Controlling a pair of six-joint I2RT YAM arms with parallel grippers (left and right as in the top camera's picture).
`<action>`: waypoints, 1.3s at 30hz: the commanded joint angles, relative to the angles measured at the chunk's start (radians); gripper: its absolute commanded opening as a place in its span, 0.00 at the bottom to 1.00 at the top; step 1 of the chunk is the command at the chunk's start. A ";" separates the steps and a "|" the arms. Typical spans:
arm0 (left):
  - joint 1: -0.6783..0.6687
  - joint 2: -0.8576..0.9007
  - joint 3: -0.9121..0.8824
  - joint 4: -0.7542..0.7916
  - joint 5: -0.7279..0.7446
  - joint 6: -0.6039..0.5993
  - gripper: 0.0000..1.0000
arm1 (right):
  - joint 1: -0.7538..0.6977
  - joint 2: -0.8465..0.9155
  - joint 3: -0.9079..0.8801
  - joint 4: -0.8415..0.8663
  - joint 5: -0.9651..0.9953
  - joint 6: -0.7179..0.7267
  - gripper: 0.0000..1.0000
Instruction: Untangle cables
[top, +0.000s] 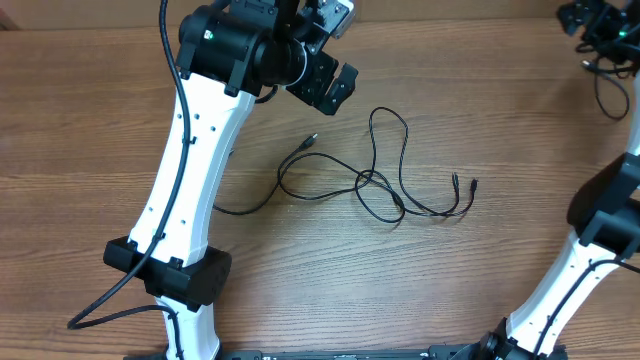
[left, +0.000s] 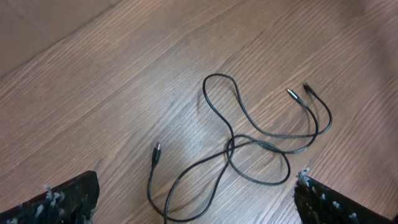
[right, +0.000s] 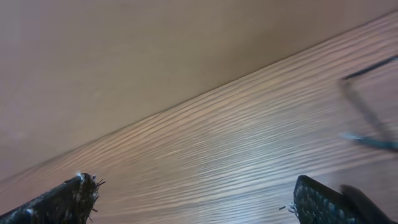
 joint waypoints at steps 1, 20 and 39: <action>-0.004 0.000 0.009 -0.006 0.008 0.030 1.00 | -0.099 -0.004 0.008 0.027 0.021 -0.021 1.00; -0.005 0.000 0.009 -0.012 0.013 0.029 1.00 | -0.134 0.163 -0.137 -0.017 -0.130 -0.047 1.00; -0.005 0.000 0.009 -0.008 0.035 0.026 1.00 | -0.058 0.187 -0.143 -0.096 -0.314 0.853 1.00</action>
